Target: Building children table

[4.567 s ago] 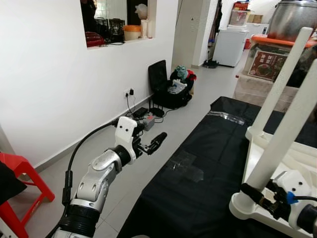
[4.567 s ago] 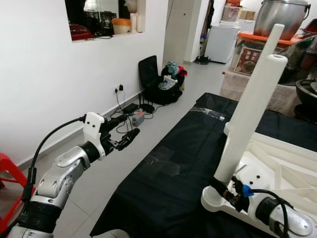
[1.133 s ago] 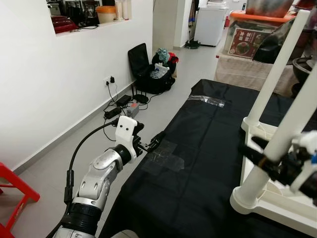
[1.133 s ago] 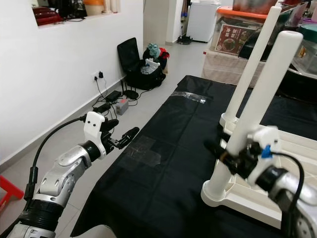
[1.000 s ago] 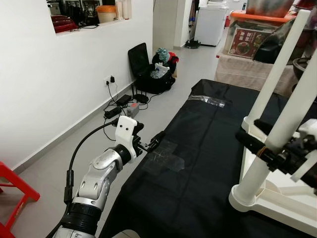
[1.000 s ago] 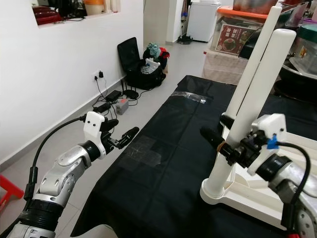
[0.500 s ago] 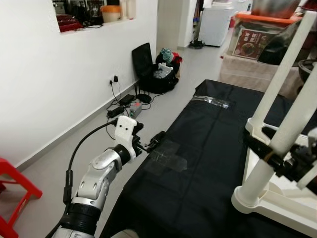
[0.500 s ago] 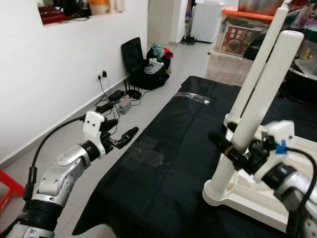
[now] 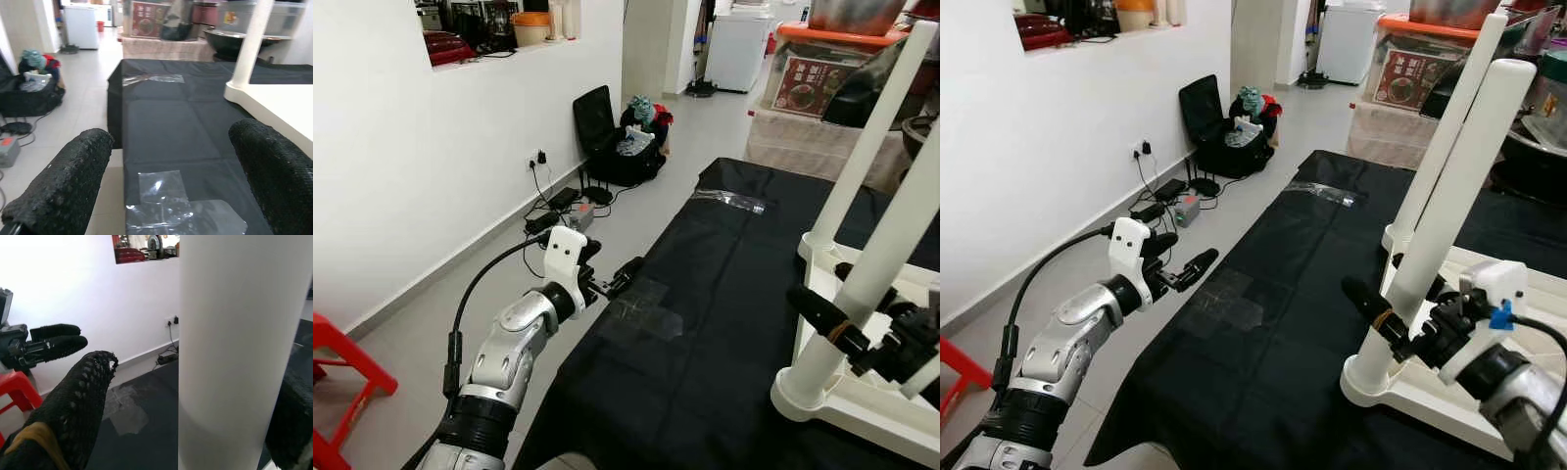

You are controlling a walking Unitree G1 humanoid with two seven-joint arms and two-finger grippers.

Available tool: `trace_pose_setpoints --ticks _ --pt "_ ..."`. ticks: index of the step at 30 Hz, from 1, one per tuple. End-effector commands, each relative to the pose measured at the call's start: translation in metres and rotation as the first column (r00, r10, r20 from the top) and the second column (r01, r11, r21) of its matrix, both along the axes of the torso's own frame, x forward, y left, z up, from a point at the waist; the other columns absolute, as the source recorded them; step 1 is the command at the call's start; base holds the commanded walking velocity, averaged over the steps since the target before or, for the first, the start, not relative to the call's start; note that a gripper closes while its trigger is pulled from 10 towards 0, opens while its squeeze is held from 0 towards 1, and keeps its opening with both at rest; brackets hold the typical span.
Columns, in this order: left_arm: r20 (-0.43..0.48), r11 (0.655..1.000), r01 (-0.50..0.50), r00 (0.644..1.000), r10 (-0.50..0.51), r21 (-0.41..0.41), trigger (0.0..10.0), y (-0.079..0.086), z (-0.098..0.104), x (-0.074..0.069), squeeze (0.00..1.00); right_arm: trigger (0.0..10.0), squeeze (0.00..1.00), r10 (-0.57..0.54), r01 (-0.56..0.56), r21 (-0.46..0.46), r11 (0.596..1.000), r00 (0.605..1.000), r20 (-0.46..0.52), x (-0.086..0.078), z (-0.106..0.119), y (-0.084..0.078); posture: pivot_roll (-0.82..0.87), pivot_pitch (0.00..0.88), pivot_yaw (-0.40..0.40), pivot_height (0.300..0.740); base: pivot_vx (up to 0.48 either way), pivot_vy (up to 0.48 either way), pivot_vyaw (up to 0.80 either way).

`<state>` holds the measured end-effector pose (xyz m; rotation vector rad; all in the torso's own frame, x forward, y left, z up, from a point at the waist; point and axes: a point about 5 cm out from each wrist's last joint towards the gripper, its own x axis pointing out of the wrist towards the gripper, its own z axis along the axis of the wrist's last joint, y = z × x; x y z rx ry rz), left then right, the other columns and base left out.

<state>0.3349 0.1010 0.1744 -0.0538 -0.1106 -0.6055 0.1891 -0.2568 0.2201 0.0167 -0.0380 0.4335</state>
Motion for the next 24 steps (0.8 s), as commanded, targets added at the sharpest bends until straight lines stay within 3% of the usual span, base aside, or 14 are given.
trace_pose_setpoints --ticks 1,2,3,5,6,7,8,9,13,18,24 --pt "-0.01 1.0 0.005 1.0 -0.005 -0.001 10.0 0.0 -0.003 -0.001 0.0 10.0 1.0 0.076 -0.076 -0.001 0.997 0.996 -0.051 -0.006 -0.012 0.022 -0.06 0.0 -0.013 0.74 0.0 0.0 0.0" --pt "-0.014 1.0 0.013 1.0 -0.013 -0.001 10.0 0.001 -0.004 -0.002 0.0 10.0 1.0 0.005 -0.008 -0.049 0.999 0.997 -0.071 -0.005 -0.022 0.025 -0.06 0.0 -0.014 0.74 0.0 0.0 0.0" --pt "-0.014 1.0 0.013 1.0 -0.013 -0.001 10.0 0.001 -0.004 -0.002 0.0 10.0 1.0 0.005 -0.008 -0.049 0.999 0.997 -0.071 -0.005 -0.022 0.025 -0.06 0.0 -0.014 0.74 0.0 0.0 0.0" --pt "-0.015 1.0 0.018 1.0 -0.018 -0.001 10.0 0.0 -0.005 -0.003 0.0 10.0 1.0 -0.124 0.121 -0.078 0.99 0.992 -0.035 0.003 -0.028 0.023 -0.06 0.0 -0.014 0.74 0.0 0.0 0.0" --pt "-0.011 1.0 0.024 1.0 -0.023 0.002 10.0 -0.001 -0.004 -0.003 0.0 10.0 0.87 -0.192 0.19 -0.084 0.978 0.981 -0.009 0.011 -0.026 0.02 -0.05 0.0 -0.015 0.74 0.0 0.0 0.0" --pt "-0.008 1.0 0.026 1.0 -0.026 0.003 10.0 -0.002 -0.004 -0.003 0.0 10.0 0.52 -0.229 0.228 -0.084 0.97 0.973 0.006 0.016 -0.024 0.019 -0.05 0.0 -0.015 0.74 0.0 0.0 0.0" --pt "-0.008 1.0 0.026 1.0 -0.026 0.003 10.0 -0.002 -0.004 -0.003 0.0 10.0 0.52 -0.229 0.228 -0.084 0.97 0.973 0.006 0.016 -0.024 0.019 -0.05 0.0 -0.015 0.74 0.0 0.0 0.0" --pt "-0.005 1.0 0.027 1.0 -0.027 0.004 10.0 -0.002 -0.003 -0.003 0.0 10.0 0.0 -0.236 0.236 -0.078 0.969 0.972 0.011 0.021 -0.023 0.021 -0.05 0.0 -0.021 0.74 0.0 0.0 0.0" --pt "0.0 1.0 0.016 1.0 -0.016 0.01 10.0 0.001 -0.002 -0.001 0.0 10.0 0.0 -0.181 0.18 -0.057 0.982 0.984 0.0 0.025 -0.022 0.033 -0.04 0.0 -0.033 0.74 0.0 0.0 0.0" --pt "-0.002 1.0 0.007 1.0 -0.007 0.009 10.0 0.004 -0.003 -0.002 0.0 10.0 0.0 -0.152 0.152 -0.061 0.986 0.988 0.003 0.021 -0.018 0.034 -0.04 0.0 -0.033 0.74 0.0 0.0 0.0" --pt "-0.014 1.0 0.016 1.0 -0.016 0.007 10.0 0.002 -0.006 -0.004 0.0 10.0 0.0 -0.109 0.109 -0.107 0.988 0.994 0.004 0.005 -0.013 0.03 -0.07 0.0 -0.016 0.74 0.0 0.0 0.0"
